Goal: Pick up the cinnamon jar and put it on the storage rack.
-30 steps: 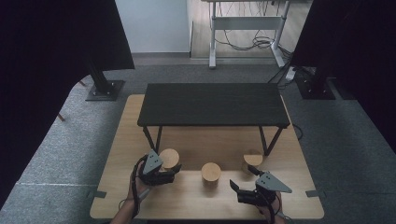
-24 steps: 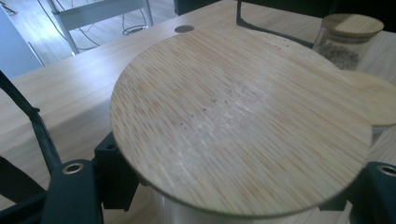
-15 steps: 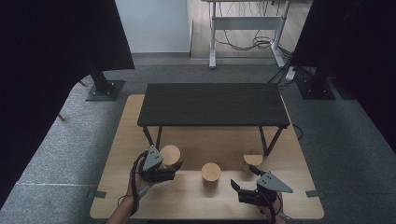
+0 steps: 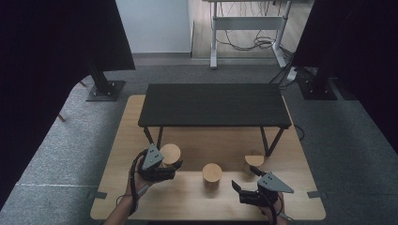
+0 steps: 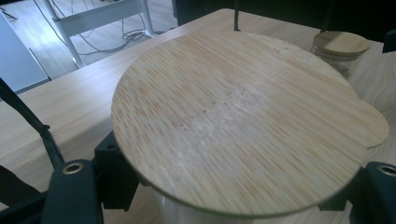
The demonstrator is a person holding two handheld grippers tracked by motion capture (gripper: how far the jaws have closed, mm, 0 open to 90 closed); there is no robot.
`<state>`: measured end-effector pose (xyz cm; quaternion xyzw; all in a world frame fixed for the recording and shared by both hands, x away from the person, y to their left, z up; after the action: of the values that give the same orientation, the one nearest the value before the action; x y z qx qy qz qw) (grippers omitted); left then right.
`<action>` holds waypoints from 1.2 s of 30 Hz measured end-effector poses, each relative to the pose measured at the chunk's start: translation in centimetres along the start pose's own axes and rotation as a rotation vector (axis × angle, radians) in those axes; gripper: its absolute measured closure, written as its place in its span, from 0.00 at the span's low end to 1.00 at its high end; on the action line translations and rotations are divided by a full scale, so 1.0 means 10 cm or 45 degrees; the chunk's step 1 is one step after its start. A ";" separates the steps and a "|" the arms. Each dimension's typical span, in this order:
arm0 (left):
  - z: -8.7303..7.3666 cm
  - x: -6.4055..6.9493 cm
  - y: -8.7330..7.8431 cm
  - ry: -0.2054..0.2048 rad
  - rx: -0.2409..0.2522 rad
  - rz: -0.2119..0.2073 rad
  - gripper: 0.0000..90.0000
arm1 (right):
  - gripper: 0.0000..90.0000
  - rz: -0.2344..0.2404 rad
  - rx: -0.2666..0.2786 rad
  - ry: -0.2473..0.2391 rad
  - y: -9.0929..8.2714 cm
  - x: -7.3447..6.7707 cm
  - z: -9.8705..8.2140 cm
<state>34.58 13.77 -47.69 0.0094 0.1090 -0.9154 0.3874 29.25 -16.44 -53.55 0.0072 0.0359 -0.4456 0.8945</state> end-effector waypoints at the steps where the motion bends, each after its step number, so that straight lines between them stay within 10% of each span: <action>1: 0.00 0.00 0.00 -0.006 0.002 -0.004 0.28 | 0.10 -0.001 -0.001 0.000 0.00 0.00 0.00; 36: 0.34 0.00 -0.11 0.031 0.046 -0.001 0.28 | 0.10 -0.002 -0.012 -0.002 0.01 0.00 -0.02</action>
<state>34.07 13.82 -44.18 0.0273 0.0972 -0.9172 0.3853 29.27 -16.36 -53.71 0.0025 0.0373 -0.4462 0.8942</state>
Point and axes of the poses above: each handheld gripper's, and its own axes: y roughly forward along the jaws, z roughly out of its top, x roughly to its right, the point moved 6 cm from there along y, roughly forward along the jaws, and after that the axes turned 15 degrees about x, right-handed, at the moved point
